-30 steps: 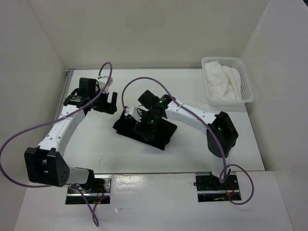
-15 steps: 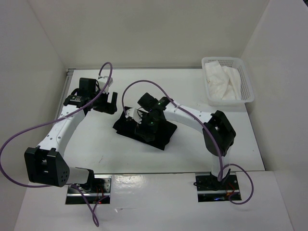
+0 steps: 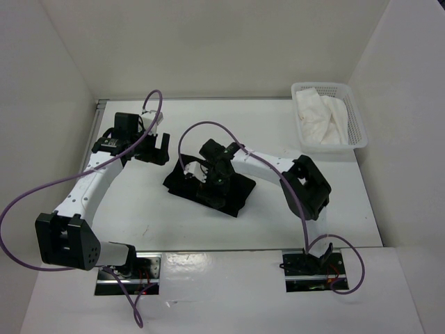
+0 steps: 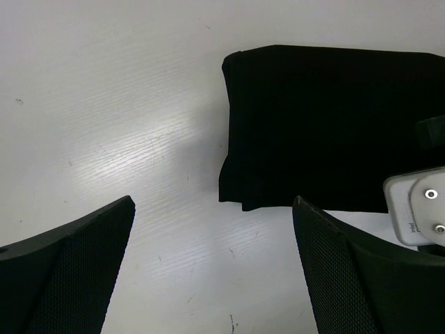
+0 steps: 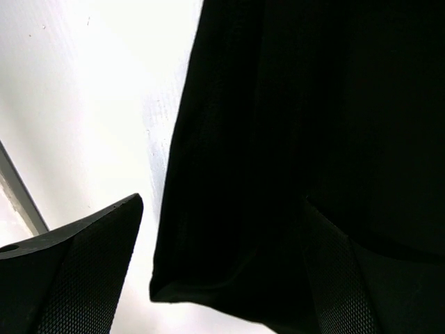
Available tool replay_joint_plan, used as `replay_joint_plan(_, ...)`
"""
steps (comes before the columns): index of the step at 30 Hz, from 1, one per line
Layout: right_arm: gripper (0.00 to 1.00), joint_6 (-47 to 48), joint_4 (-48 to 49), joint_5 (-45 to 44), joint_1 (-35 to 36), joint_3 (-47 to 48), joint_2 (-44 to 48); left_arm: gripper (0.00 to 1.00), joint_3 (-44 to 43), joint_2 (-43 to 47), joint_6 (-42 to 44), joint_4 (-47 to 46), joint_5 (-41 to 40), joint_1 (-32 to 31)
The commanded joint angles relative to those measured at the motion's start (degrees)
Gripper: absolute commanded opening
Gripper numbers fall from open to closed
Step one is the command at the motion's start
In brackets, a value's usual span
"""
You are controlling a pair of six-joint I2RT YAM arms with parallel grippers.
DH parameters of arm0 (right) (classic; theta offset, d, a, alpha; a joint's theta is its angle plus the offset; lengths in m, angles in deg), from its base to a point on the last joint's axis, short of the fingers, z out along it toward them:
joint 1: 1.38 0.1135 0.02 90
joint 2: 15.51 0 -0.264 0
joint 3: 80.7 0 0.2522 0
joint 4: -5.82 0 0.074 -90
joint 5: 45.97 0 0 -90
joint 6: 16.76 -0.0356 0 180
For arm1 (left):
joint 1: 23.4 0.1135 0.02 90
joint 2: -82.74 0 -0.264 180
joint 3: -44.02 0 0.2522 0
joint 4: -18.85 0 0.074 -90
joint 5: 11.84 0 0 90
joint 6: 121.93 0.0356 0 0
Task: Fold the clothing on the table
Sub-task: Fold the skirt
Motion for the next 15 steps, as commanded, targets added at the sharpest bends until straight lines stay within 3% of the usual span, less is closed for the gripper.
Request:
replay_joint_plan(1, 0.94, 1.62, -2.76, 3.99, -0.24, 0.96, -1.76, 1.00, 0.40, 1.03, 0.59, -1.06, 1.31, 0.08)
replay_joint_plan(15, 0.94, 3.91, -7.35, 8.48, -0.24, 2.63, -2.82, 1.00, 0.40, 1.56, 0.59, -1.06, 1.31, 0.08)
